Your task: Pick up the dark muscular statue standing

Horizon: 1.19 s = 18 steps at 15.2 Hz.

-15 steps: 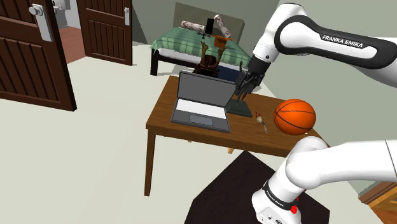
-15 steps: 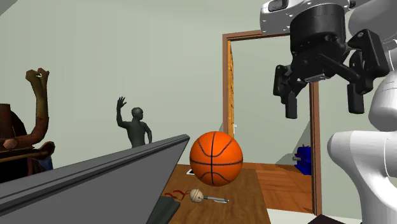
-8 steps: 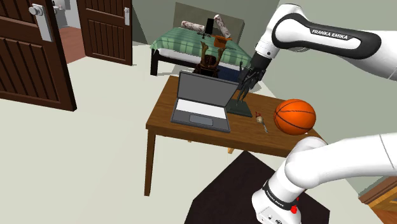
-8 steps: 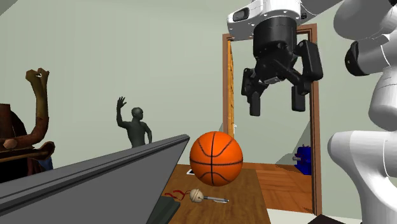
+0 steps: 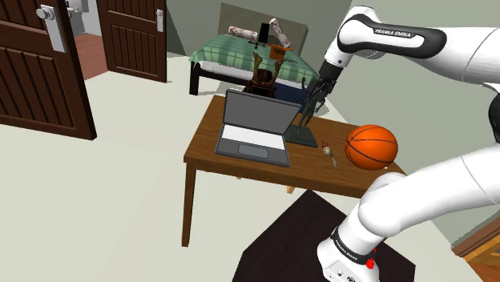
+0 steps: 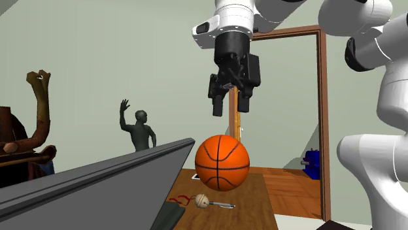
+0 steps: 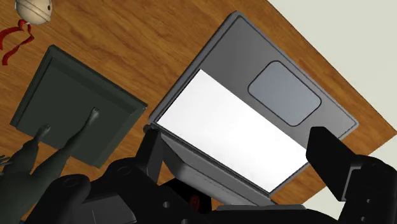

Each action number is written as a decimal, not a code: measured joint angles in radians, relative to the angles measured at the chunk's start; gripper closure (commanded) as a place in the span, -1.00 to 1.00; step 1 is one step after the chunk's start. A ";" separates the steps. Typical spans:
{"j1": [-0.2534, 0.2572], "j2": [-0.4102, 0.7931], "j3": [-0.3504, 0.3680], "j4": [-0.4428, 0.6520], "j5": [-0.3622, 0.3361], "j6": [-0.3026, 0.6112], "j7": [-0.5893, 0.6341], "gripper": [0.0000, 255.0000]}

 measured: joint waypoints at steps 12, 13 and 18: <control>-0.027 0.442 -0.240 0.470 0.131 -0.061 -0.336 -1.00; -0.038 0.483 -0.256 0.508 0.153 -0.067 -0.367 -1.00; -0.142 0.734 -0.310 0.813 0.302 -0.175 -0.507 -1.00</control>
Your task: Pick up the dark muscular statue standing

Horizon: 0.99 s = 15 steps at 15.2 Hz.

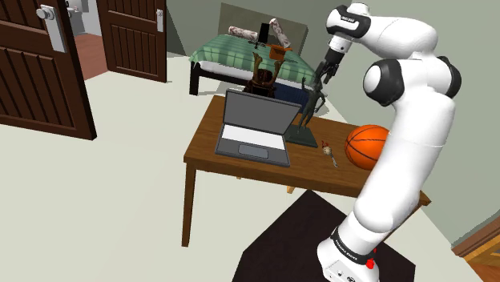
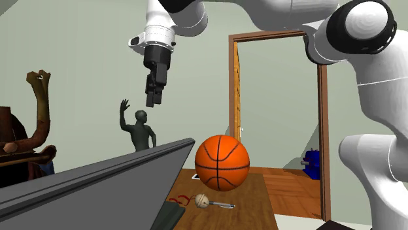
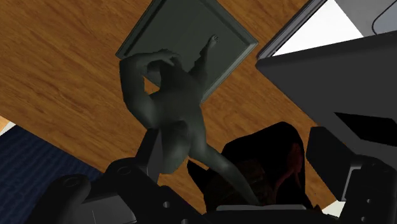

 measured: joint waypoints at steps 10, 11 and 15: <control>-0.107 0.178 0.002 0.156 0.102 -0.010 -0.080 -1.00; -0.102 0.173 0.002 0.139 0.099 0.003 -0.080 -1.00; -0.096 0.167 0.001 0.117 0.095 0.019 -0.082 1.00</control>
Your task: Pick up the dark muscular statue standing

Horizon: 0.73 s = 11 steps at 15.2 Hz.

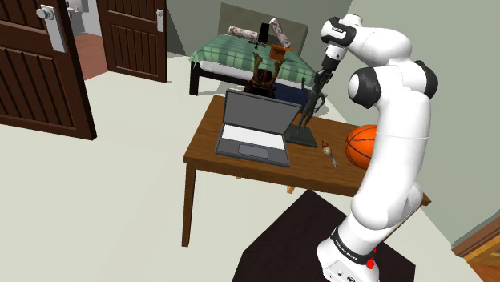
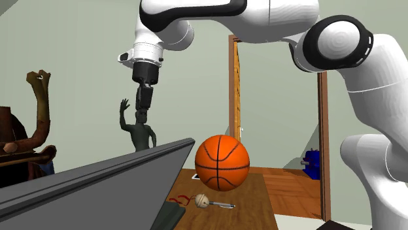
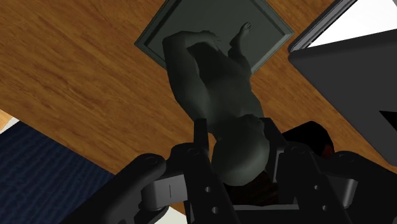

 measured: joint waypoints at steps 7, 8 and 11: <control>0.000 -0.001 0.000 -0.001 0.000 0.001 0.000 1.00; -0.003 0.003 0.000 0.011 0.002 -0.009 0.000 1.00; -0.022 0.023 0.002 0.075 0.013 -0.054 0.003 1.00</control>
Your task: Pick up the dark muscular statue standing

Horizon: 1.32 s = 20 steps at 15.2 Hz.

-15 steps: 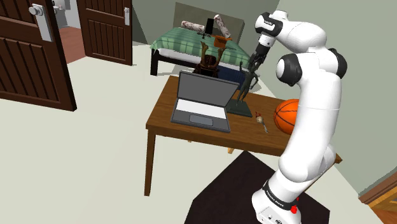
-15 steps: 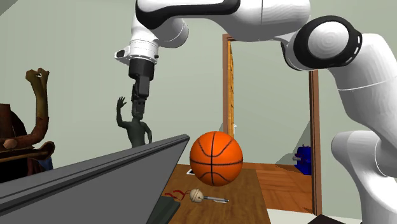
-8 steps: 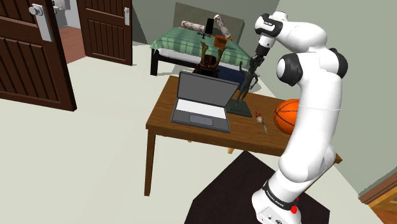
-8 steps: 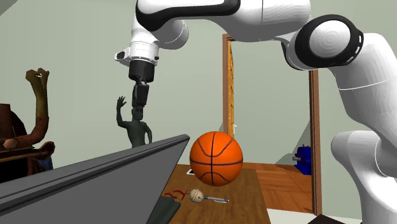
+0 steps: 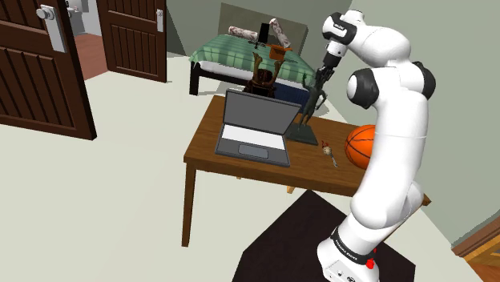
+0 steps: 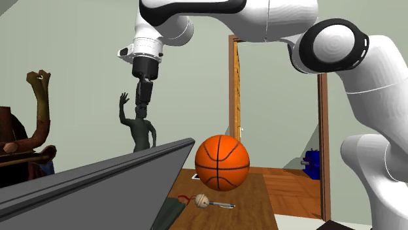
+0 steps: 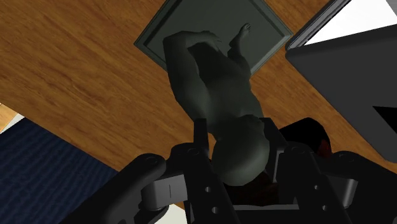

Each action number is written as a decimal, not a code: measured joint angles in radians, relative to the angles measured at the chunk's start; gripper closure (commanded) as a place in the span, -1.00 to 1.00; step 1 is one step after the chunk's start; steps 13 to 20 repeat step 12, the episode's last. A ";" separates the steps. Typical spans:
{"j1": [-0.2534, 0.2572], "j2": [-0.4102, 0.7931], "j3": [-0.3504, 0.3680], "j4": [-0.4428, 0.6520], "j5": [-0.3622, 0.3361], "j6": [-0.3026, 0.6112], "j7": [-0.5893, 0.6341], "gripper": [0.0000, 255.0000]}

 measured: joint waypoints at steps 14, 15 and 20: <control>-0.167 0.163 0.035 0.447 0.098 -0.274 0.031 1.00; -0.167 0.163 0.035 0.447 0.098 -0.274 0.031 1.00; -0.167 0.163 0.035 0.447 0.098 -0.274 0.031 1.00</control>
